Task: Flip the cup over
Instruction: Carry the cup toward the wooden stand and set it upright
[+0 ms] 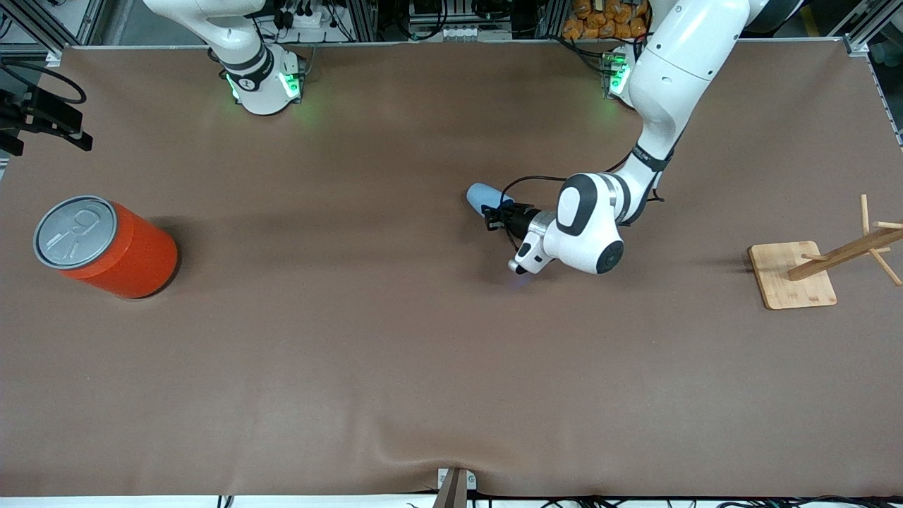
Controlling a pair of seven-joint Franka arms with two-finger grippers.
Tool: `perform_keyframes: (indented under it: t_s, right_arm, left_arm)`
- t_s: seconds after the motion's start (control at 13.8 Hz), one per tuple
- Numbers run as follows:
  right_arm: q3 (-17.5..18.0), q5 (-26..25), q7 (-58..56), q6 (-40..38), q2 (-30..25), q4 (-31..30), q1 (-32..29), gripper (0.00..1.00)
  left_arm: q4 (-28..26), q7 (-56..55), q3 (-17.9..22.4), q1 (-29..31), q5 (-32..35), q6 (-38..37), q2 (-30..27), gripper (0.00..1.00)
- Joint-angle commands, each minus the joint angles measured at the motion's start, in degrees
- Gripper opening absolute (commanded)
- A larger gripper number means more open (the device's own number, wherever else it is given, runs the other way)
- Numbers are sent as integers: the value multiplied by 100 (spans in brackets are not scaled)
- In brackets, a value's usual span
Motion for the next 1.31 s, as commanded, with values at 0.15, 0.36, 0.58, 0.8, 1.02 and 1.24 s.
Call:
perform_keyframes:
  t_s: [0.15,0.36,0.58,0.8,1.02,1.24]
  right_arm:
    - [24,-13,9,-21,23,68,-13,100]
    - [50,-4,27,-12,14,69,-30,100]
    - [76,-4,27,-21,14,60,-135,100]
    - [146,-4,27,-30,5,60,-188,100]
    - [621,-13,18,-21,-4,60,-566,100]
    - [613,-22,18,-21,-4,60,-531,100]
  left_arm:
    - [40,-153,57,-97,425,4,-335,0]
    - [452,-741,162,77,1356,-22,-730,0]
    - [883,-1058,276,709,2411,-31,-1091,0]
    - [1113,-1628,285,1360,3911,-31,-1223,0]
    - [973,-2173,285,1414,5100,-22,-1093,0]
    - [1034,-2710,285,1405,5875,231,-733,0]
